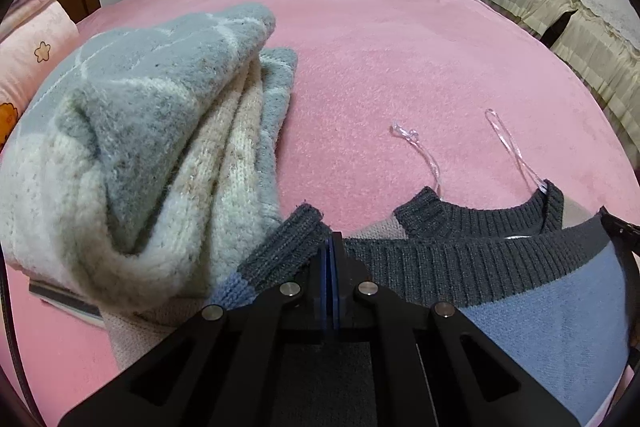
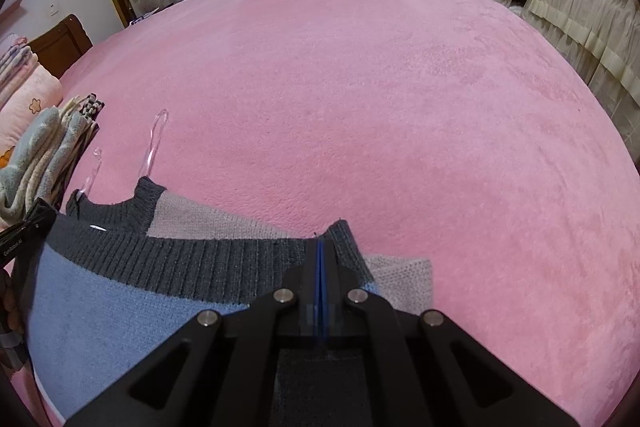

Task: Fold small clothes

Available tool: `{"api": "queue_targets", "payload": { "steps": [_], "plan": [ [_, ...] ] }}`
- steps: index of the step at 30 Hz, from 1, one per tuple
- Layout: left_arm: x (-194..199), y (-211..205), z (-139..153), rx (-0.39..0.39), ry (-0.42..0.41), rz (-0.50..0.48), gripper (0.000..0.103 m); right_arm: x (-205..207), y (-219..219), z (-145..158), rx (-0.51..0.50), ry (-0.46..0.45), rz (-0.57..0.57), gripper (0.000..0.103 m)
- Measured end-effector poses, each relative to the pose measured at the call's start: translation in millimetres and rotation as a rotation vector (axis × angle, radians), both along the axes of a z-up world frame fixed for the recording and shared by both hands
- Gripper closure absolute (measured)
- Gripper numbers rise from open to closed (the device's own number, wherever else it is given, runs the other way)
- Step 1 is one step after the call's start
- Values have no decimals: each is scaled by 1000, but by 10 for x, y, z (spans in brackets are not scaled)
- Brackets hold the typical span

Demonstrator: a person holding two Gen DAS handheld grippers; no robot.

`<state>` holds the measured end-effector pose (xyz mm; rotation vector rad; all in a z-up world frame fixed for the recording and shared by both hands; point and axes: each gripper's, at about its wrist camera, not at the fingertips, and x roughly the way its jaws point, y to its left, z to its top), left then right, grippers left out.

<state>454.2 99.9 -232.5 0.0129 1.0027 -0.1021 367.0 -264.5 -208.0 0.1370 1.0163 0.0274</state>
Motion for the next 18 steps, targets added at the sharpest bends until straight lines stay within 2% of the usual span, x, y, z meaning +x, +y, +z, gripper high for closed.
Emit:
{"api": "queue_targets", "payload": {
  "steps": [2, 6, 10, 12, 17, 18],
  "plan": [
    [-71, 0, 46, -2, 9, -12, 98, -22, 2, 48, 7, 0, 0, 103],
    [-215, 27, 261, -20, 2, -25, 81, -153, 57, 269, -3, -29, 4, 103],
    [-490, 166, 676, -74, -40, -21, 65, -386, 127, 591, 27, -56, 22, 100],
    [-639, 239, 906, -101, -63, -15, 51, -513, 183, 750, 43, -64, 39, 100],
    [-1097, 482, 1525, -164, -116, 3, 41, -834, 373, 1100, 44, -99, 77, 100],
    [-1178, 502, 1616, -168, -119, 6, 36, -923, 431, 1186, 42, -109, 87, 100]
  ]
}}
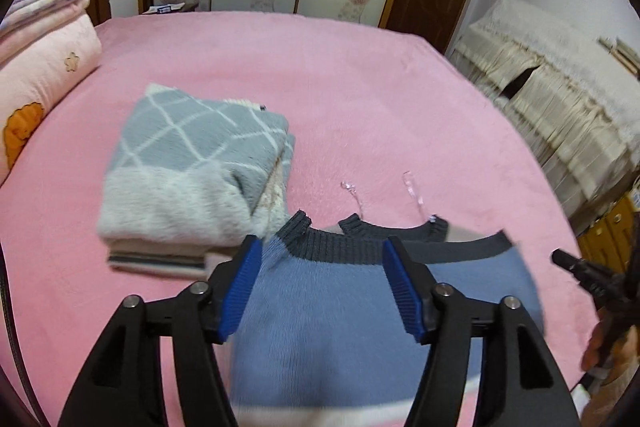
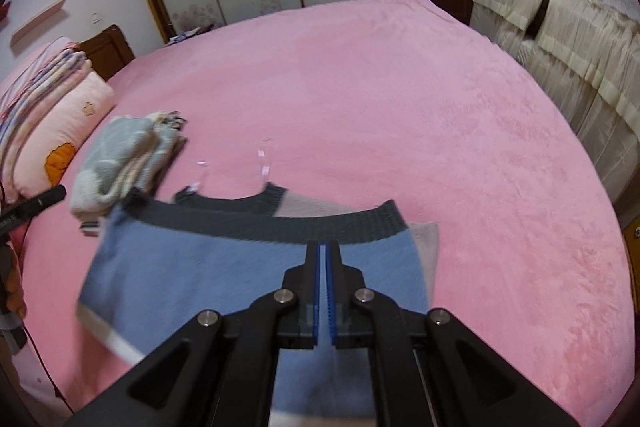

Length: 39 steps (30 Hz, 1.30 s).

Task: Fold small clothes

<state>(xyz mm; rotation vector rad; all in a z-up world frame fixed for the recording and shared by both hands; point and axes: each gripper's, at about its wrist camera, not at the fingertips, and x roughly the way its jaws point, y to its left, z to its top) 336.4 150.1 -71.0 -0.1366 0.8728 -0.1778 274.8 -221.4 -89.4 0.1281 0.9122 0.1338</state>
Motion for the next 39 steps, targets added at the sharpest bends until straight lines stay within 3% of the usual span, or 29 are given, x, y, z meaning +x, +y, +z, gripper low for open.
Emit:
{"api": "queue_targets", "payload": {
  "steps": [8, 15, 18, 21, 25, 27, 31, 35, 39],
  "plan": [
    [-771, 26, 608, 35, -55, -4, 21, -537, 337, 424, 10, -44, 57, 100],
    [-1296, -92, 665, 1, -78, 0, 18, -992, 683, 701, -27, -130, 129, 100],
    [-1460, -200, 472, 39, -126, 12, 18, -1115, 754, 649, -46, -147, 145, 100],
    [-1543, -247, 110, 100, -161, 65, 18, -1206, 761, 366, -88, -138, 133, 100],
    [-1419, -165, -601, 189, -71, 144, 21, -1208, 563, -126, -107, -77, 82, 100],
    [-1310, -56, -917, 208, 4, 178, 33, -1168, 399, -368, -112, -37, 40, 100],
    [-1159, 240, -1376, 179, 128, 288, 39, -1067, 90, -724, -97, 34, -30, 100],
    [-1134, 446, -1633, 50, 182, 336, 36, -981, -194, -1070, -132, 109, -107, 100],
    [-1152, 313, -1663, 142, 143, 302, 36, -1006, -457, -1268, -46, 133, -136, 103]
  ]
}}
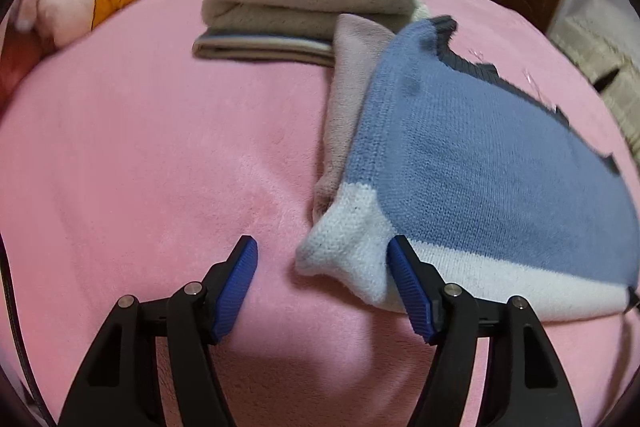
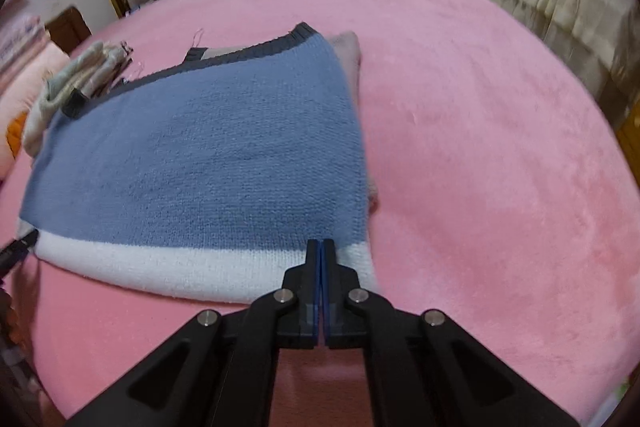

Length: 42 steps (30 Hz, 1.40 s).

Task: Fold small clothes
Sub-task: 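Move both open grippers to the white hem band of the folded sweater, then grasp the white hem band with the left gripper and lift it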

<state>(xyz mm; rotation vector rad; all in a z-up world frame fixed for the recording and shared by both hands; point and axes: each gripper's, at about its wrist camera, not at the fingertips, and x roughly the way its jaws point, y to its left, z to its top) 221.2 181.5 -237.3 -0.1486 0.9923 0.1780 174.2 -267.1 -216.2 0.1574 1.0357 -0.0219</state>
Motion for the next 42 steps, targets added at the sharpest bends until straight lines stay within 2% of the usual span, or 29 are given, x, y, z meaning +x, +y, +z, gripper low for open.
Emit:
{"api": "queue_targets", "payload": {
  "steps": [2, 7, 13, 18, 21, 25, 31, 38, 42],
  "plan": [
    [-15, -37, -13, 17, -10, -12, 36, -12, 9, -13, -7, -8, 7, 103],
    [-17, -6, -28, -4, -13, -15, 35, -32, 73, -28, -53, -17, 16, 103],
    [12, 18, -23, -7, -11, -17, 35, -32, 67, -15, -41, -15, 10, 103],
    [11, 35, 55, -18, 15, -25, 27, -11, 159, 34, -88, 0, 24, 101],
    [-26, 47, 134, -42, 29, -24, 25, -21, 199, 106, -92, 6, 28, 100],
    [-182, 72, 304, -119, 12, -16, 25, -109, 247, 317, -31, -27, 25, 100],
    [-453, 102, 400, -285, -2, -2, 25, -230, 520, 649, -20, -115, 74, 100],
    [-458, 36, 100, -477, 5, -15, 25, -243, 981, 812, -30, -184, 166, 100],
    [-361, 61, -86, -542, -55, 7, 25, -228, 1191, 777, -45, -192, 208, 100]
  ]
}}
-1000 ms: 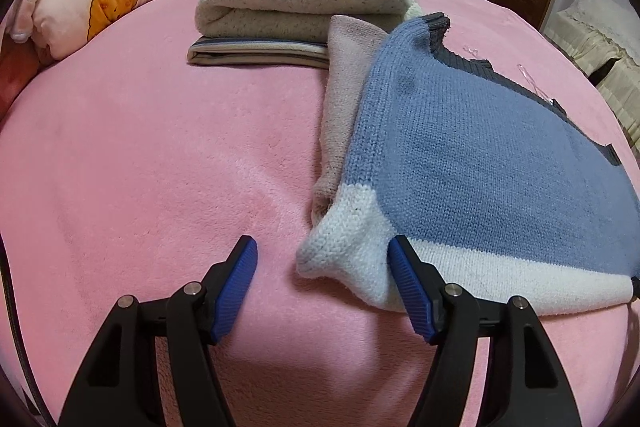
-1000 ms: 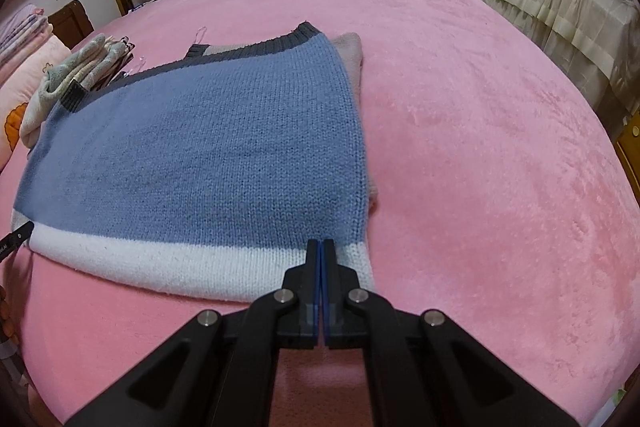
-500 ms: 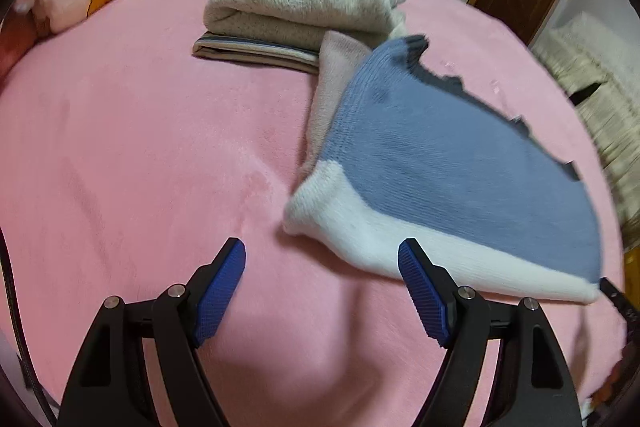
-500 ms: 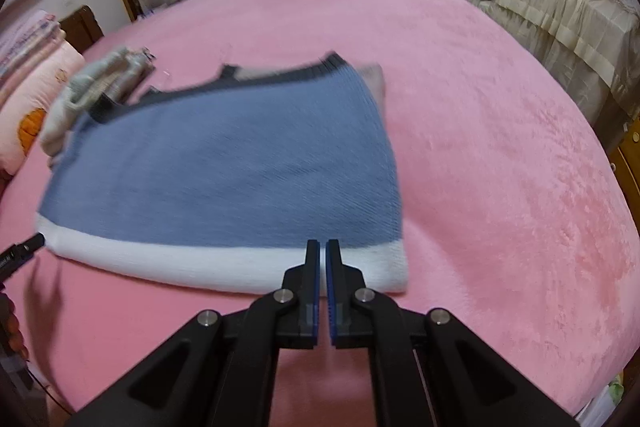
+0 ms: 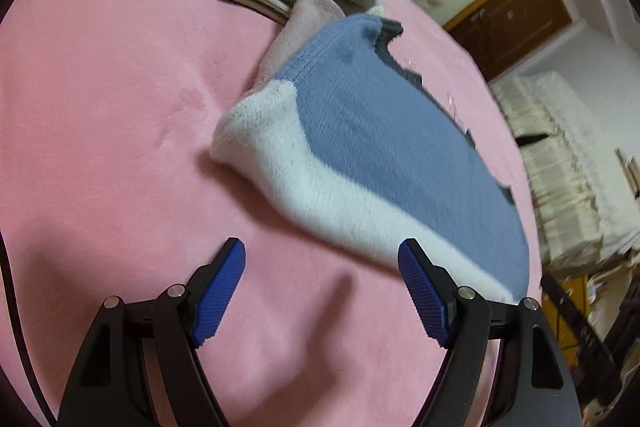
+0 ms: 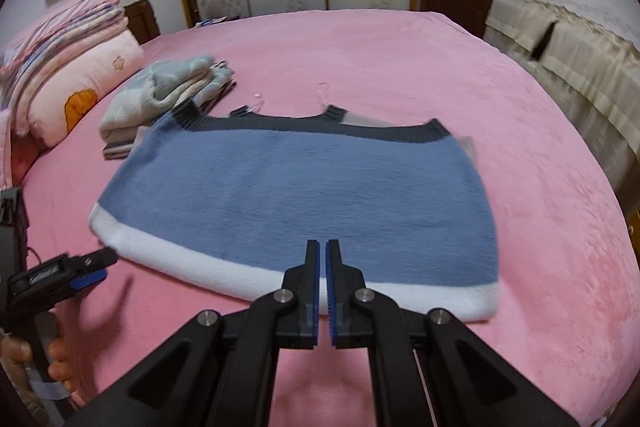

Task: Fold small clothes
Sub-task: 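Grasp the white hem band with the left gripper and lift it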

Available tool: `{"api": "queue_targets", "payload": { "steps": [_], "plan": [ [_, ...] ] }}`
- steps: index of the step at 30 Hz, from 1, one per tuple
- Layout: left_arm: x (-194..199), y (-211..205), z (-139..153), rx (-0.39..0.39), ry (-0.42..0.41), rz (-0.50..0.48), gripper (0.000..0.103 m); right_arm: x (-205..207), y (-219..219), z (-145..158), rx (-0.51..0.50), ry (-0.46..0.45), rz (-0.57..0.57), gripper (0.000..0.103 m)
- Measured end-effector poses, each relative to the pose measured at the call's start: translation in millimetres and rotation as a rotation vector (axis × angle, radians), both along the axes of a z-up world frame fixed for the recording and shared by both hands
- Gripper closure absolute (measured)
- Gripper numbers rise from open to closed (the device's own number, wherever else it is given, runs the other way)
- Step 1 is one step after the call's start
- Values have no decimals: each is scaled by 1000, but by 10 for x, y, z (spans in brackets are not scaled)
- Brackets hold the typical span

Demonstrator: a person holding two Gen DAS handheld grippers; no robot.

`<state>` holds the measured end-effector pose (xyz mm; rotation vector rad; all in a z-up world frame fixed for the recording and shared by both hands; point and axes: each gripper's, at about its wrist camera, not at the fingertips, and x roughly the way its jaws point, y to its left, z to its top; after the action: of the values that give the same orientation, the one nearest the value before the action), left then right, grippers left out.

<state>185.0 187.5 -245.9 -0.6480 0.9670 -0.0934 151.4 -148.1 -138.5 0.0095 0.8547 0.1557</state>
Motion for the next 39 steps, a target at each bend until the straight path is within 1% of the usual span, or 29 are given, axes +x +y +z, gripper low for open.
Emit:
{"api": "queue_targets", "payload": {
  "steps": [3, 7, 14, 16, 17, 18, 19, 20, 21, 22, 23, 24, 26, 28, 31, 34, 36, 39],
  "plan": [
    [103, 17, -87, -28, -47, 25, 25, 20, 102, -61, -11, 7, 27, 100],
    [258, -3, -154, -38, -99, 37, 25, 80, 178, -142, -29, -1, 36, 100],
    [532, 56, -220, -111, -130, 83, 25, 260, 257, -269, -26, -4, 26, 100],
    [588, 54, -224, -117, -130, 97, 26, 337, 283, -304, -22, -2, 24, 100],
    [592, 48, -216, -108, -127, 106, 30, 374, 297, -314, -16, -4, 21, 100],
    [607, 42, -212, -88, -116, 115, 44, 400, 302, -319, -12, -5, 19, 100],
    [630, 43, -209, -69, -101, 116, 52, 438, 313, -323, -5, -8, 17, 100],
    [645, 49, -210, -74, -95, 110, 63, 466, 322, -326, 0, -11, 16, 100],
    [652, 51, -206, -82, -92, 108, 71, 505, 341, -330, 7, -16, 18, 100],
    [662, 42, -178, -71, -90, 106, 74, 532, 362, -332, 9, -20, 19, 100],
    [647, 36, -141, -55, -94, 101, 80, 555, 385, -335, 11, -22, 20, 100],
    [639, 16, -80, -30, -102, 97, 84, 589, 418, -340, 16, -27, 26, 100],
    [625, -42, 51, 26, -120, 92, 86, 637, 486, -358, 7, -35, 34, 100],
    [576, -141, 225, 91, -162, 84, 88, 697, 550, -409, -8, -32, 45, 100],
    [514, -298, 478, 173, -229, 60, 88, 786, 612, -557, -32, 15, 64, 100],
    [497, -439, 680, 232, -272, 41, 88, 815, 622, -618, -44, 25, 79, 100],
    [499, -525, 790, 269, -297, 31, 88, 819, 579, -590, -20, 31, 85, 100],
    [502, -634, 942, 310, -325, 17, 88, 805, 442, -520, 54, 41, 77, 100]
  ]
}}
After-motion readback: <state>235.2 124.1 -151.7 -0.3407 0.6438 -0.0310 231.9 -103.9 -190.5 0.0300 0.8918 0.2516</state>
